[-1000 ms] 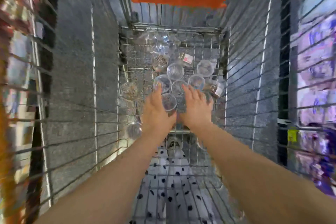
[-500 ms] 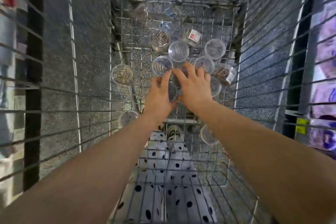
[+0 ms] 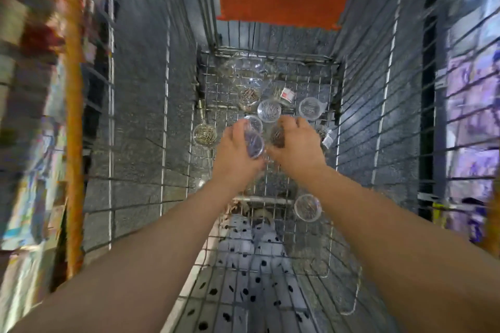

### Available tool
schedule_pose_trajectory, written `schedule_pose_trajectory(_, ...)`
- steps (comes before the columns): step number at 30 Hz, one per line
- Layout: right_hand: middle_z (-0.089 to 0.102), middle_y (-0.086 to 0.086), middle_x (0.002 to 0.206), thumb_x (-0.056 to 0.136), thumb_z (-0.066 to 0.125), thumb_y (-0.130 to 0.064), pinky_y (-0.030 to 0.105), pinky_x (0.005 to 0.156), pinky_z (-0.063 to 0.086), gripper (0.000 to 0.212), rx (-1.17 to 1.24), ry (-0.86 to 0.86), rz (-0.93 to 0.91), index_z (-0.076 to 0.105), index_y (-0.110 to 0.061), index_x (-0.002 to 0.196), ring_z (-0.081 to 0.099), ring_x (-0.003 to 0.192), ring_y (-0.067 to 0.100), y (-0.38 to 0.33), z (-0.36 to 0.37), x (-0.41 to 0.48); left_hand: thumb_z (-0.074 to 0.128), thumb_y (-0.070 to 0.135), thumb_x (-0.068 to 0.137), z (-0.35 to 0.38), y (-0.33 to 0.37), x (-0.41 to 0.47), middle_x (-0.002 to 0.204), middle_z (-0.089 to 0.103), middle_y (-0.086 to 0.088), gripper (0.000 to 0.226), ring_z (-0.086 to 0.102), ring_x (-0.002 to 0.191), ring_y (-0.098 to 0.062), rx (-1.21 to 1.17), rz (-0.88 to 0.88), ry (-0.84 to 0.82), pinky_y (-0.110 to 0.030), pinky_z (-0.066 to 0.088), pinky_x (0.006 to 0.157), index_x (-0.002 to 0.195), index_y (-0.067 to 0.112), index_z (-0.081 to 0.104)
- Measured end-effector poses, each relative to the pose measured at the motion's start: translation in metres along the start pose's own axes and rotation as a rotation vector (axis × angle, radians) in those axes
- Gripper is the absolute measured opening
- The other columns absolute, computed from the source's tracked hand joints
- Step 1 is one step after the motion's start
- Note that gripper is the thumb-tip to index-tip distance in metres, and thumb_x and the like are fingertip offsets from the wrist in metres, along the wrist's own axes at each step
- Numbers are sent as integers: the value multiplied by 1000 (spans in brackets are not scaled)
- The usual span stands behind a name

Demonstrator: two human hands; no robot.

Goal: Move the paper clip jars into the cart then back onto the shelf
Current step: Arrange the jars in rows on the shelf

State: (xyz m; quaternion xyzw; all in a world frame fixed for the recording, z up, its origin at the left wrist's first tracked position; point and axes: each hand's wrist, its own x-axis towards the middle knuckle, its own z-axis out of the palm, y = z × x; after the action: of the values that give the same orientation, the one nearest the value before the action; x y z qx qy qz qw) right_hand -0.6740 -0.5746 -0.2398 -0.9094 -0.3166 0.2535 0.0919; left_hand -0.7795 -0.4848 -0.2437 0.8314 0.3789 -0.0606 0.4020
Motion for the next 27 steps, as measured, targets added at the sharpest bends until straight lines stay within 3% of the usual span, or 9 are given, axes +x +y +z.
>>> schedule_pose_trajectory(5,45,8,131,82,60,-43,46,112,23,63,109,140,-35,39,-20,137,43,122,25,-32,-60,-18,73,23,74,-52,39,-24,131,39,-4,81,46,96,-12,-68,49,109,-27,42,81,139,23,25)
schedule_pose_trajectory(10,48,3,127,87,54,-46,39,109,19,54,149,310,-167,45,-24,135,46,118,20,-55,-130,-45,74,29,70,-103,78,-49,131,47,1,81,51,110,-14,-217,67,325,-24,39,84,138,24,30)
schedule_pose_trajectory(14,55,3,120,77,49,-52,43,97,32,60,207,503,-323,56,-21,128,55,109,23,-78,-179,-69,77,26,70,-142,112,-77,120,52,3,78,55,99,-13,-296,171,465,-16,35,74,134,21,33)
schedule_pose_trajectory(16,56,0,116,72,44,-56,42,91,35,65,240,569,-403,57,-21,126,56,106,20,-91,-201,-82,78,26,69,-166,127,-92,115,55,4,76,58,96,-13,-328,229,523,-19,39,76,131,23,34)
schedule_pose_trajectory(20,49,-16,102,71,46,-58,31,85,27,63,304,636,-535,54,-23,123,55,97,11,-124,-238,-109,79,34,68,-219,146,-125,113,55,12,73,57,99,-6,-372,324,584,-21,45,82,126,33,33)
schedule_pose_trajectory(23,43,-24,96,69,47,-60,27,87,24,67,328,659,-606,51,-22,125,52,97,9,-155,-260,-127,81,37,66,-258,150,-147,108,55,14,76,54,90,-1,-318,346,673,-5,39,74,127,29,36)
schedule_pose_trajectory(25,51,-21,99,68,49,-59,29,87,29,68,330,674,-666,53,-19,123,55,97,12,-180,-274,-140,80,37,67,-282,148,-163,110,56,14,75,54,91,0,-307,343,708,-2,36,72,127,33,35)
schedule_pose_trajectory(27,63,-6,98,68,54,-57,29,80,38,67,329,733,-761,58,-14,118,59,90,13,-204,-284,-151,77,40,68,-304,141,-183,114,57,11,73,58,98,-6,-299,370,750,-13,42,78,127,36,34)
